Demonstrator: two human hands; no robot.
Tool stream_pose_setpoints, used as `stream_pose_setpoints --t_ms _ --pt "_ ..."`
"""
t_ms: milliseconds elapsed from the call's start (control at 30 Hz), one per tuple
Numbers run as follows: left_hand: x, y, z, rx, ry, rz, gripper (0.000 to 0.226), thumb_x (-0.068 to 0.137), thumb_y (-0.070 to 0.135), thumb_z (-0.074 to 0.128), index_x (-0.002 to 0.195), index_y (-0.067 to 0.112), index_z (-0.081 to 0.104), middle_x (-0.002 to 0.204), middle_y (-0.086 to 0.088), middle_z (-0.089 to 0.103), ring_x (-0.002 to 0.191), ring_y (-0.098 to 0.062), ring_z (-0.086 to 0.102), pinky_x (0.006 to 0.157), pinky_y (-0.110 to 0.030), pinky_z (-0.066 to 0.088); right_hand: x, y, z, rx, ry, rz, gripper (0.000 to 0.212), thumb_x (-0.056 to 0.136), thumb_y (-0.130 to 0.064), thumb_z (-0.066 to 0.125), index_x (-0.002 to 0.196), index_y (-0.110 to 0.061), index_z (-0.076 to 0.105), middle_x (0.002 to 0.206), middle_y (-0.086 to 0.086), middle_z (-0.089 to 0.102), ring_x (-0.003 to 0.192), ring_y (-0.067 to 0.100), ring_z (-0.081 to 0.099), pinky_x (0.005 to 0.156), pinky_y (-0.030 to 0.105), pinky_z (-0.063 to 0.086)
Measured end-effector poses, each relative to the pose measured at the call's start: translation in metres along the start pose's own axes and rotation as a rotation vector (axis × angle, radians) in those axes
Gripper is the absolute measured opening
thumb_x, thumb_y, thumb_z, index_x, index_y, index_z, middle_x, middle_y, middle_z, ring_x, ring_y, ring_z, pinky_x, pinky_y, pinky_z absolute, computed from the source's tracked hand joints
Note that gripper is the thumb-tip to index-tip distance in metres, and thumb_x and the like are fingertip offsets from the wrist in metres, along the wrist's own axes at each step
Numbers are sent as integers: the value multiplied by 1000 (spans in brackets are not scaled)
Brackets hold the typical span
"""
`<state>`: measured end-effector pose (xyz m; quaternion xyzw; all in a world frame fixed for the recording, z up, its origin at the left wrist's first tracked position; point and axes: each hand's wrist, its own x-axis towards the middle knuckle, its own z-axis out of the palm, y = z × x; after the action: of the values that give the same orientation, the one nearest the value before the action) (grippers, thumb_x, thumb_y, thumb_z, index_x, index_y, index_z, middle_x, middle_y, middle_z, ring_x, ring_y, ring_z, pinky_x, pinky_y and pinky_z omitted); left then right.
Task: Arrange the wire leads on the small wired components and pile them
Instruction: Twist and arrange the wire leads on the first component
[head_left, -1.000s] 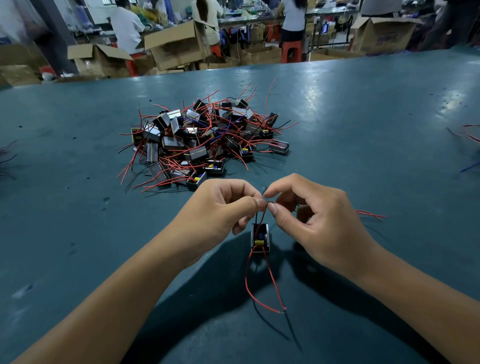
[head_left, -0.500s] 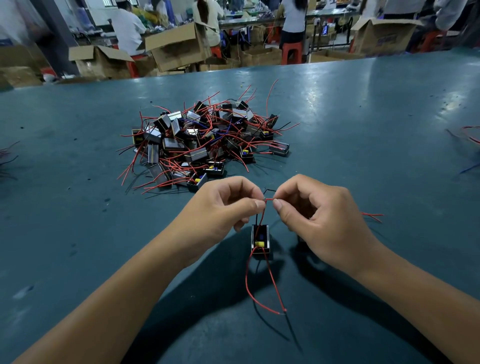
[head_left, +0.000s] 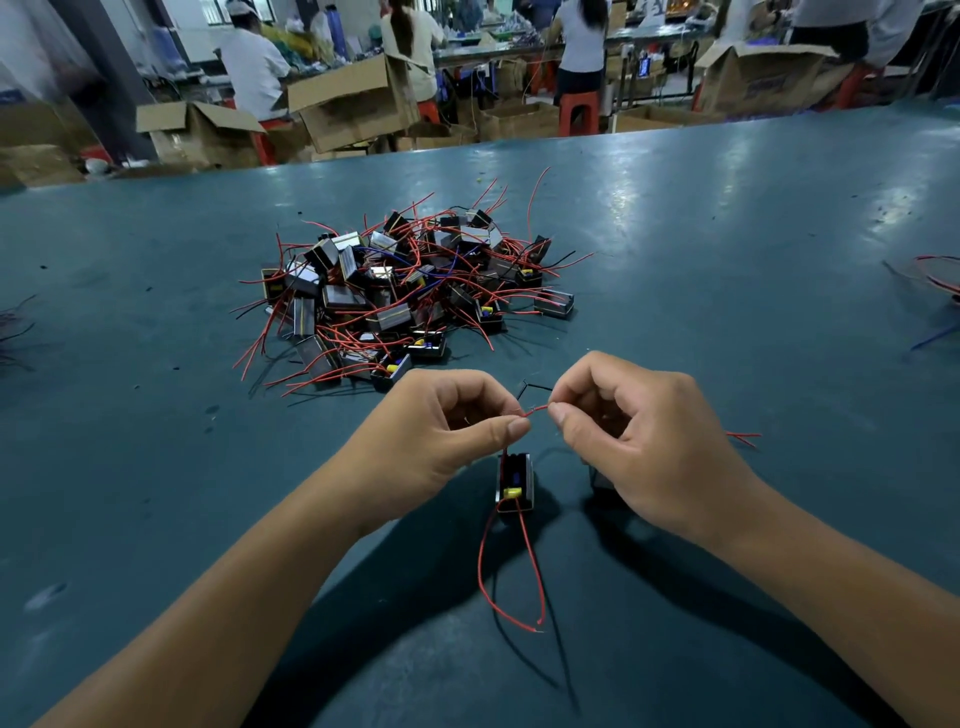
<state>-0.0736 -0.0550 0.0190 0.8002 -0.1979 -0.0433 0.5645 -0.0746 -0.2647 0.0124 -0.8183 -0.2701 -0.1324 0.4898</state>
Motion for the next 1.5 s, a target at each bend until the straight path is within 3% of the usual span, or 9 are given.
stream_pose_setpoints --t_ms 167,367,600,767,867,1067,1167,1300,1500 --pt "0 -2 -12 -92 -89 -60 26 87 34 73 93 9 73 79 -1 66 68 -12 54 62 -21 46 4 3 -8 109 47 28 9 92 -27 60 84 -24 63 69 2 65 61 21 65 63 43 55" --pt "7 -13 -14 -80 103 -92 22 88 30 73 93 8 71 75 -2 63 62 -16 54 58 -25 46 13 15 -13 -67 148 103 9 90 -20 68 85 -26 67 79 -14 68 75 5 64 68 8 45" --pt "14 -20 13 90 140 -99 9 92 25 71 88 17 71 65 13 64 58 -4 52 53 -17 42 15 24 -5 -77 -16 262 11 88 -26 72 77 -28 70 62 -16 66 51 1 57 52 12 41" --pt "13 -20 7 65 140 -93 13 93 20 72 81 15 71 66 -8 63 58 -10 51 52 -23 42 17 25 -10 -119 18 229 19 88 -21 70 70 -27 68 60 -16 65 51 1 53 51 12 40" --pt "13 -20 5 85 101 -81 12 94 17 70 82 14 71 64 7 64 58 -7 55 53 -21 47 16 24 -11 -117 2 216 19 88 -22 70 71 -27 67 59 -18 62 50 1 51 50 9 37" --pt "9 -18 -18 110 121 -148 9 97 6 61 94 11 68 68 8 64 61 -11 58 54 -26 48 22 25 -39 -141 -103 282 12 93 -22 59 90 -31 66 84 -15 73 85 11 68 80 27 52" --pt "4 -15 -29 149 -36 -222 5 96 6 63 93 9 66 69 1 66 58 -13 59 50 -24 47 20 24 -57 -320 -305 281 7 86 -40 67 91 -39 62 86 -21 67 81 3 64 70 18 48" --pt "2 -13 -21 127 -138 -275 13 95 20 68 100 10 63 70 -4 68 57 -17 58 45 -25 44 11 17 -58 -479 -547 279 42 70 -68 70 101 -43 55 94 -27 61 91 -10 56 74 13 45" --pt "3 -14 -13 152 -201 -311 19 94 28 70 105 15 63 69 -1 66 51 -13 56 43 -24 44 12 8 -58 -439 -430 269 7 94 -38 55 100 -39 57 94 -16 66 80 -2 59 73 20 49"
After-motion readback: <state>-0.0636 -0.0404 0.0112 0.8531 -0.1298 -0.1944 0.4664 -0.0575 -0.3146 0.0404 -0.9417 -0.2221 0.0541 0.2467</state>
